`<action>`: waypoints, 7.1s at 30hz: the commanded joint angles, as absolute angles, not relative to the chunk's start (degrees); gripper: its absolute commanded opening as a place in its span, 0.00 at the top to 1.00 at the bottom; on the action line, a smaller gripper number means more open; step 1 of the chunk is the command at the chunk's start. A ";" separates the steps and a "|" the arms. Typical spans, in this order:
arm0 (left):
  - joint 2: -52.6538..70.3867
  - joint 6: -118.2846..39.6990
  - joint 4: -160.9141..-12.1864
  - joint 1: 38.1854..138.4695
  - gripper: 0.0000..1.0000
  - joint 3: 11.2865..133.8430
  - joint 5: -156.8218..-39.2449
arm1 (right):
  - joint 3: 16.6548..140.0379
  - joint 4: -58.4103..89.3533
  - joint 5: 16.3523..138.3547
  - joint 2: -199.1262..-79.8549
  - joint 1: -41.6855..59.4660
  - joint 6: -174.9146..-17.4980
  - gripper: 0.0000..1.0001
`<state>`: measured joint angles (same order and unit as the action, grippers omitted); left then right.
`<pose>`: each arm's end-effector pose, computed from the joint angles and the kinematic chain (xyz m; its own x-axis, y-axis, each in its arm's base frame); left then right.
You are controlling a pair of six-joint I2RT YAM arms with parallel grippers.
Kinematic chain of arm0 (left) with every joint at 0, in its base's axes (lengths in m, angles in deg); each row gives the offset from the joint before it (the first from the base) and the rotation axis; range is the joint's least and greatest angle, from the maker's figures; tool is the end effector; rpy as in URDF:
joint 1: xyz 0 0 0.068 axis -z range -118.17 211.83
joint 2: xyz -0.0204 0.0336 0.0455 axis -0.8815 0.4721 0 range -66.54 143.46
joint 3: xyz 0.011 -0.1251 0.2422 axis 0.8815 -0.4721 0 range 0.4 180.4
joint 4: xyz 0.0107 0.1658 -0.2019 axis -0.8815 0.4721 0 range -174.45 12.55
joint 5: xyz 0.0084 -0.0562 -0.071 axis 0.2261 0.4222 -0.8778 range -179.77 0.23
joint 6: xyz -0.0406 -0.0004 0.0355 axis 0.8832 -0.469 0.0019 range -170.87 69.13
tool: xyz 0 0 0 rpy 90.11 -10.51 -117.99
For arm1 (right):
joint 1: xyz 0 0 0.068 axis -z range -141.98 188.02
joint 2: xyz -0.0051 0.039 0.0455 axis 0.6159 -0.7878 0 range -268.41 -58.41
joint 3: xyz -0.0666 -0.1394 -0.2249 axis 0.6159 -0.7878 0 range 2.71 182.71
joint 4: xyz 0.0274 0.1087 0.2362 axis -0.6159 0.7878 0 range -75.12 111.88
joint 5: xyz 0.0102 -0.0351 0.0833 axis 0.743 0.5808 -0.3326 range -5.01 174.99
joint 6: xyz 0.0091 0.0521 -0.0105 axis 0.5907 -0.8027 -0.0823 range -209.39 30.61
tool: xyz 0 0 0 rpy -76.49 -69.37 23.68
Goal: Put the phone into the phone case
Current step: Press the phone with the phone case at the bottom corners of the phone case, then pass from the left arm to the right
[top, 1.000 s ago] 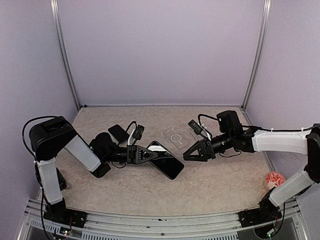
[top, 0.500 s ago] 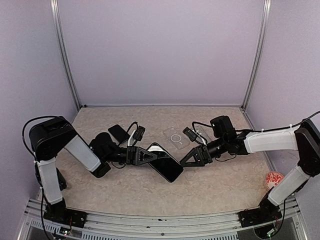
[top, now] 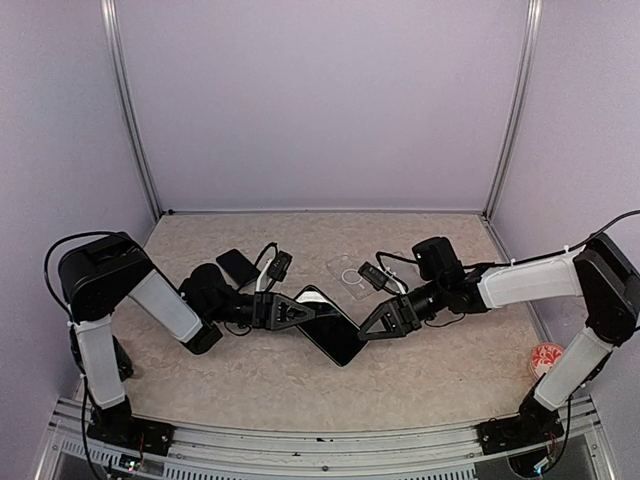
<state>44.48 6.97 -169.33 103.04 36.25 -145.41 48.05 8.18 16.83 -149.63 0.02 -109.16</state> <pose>0.2276 -0.2384 0.1543 -0.7654 0.0352 -0.6426 0.6312 -0.1535 -0.7603 0.2216 0.2149 0.1882 -0.7378 -0.4167 -0.5310 -0.5807 -0.0094 0.8141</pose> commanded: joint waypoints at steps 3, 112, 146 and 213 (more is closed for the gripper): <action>44.43 7.25 -173.49 102.79 1.00 37.92 -145.08 | 50.16 9.75 16.92 -151.37 -0.95 -108.08 0.60; 42.53 5.20 -180.51 105.81 1.00 34.56 -123.96 | 40.79 -23.14 33.05 -152.47 -4.89 -131.66 0.44; 39.34 3.68 -180.73 105.36 1.00 33.54 -123.01 | 41.83 -13.57 40.08 -148.30 -4.92 -126.03 0.67; 37.85 -2.41 -165.23 105.18 0.46 36.16 -134.54 | 51.12 5.89 29.76 -148.76 -4.13 -114.49 1.00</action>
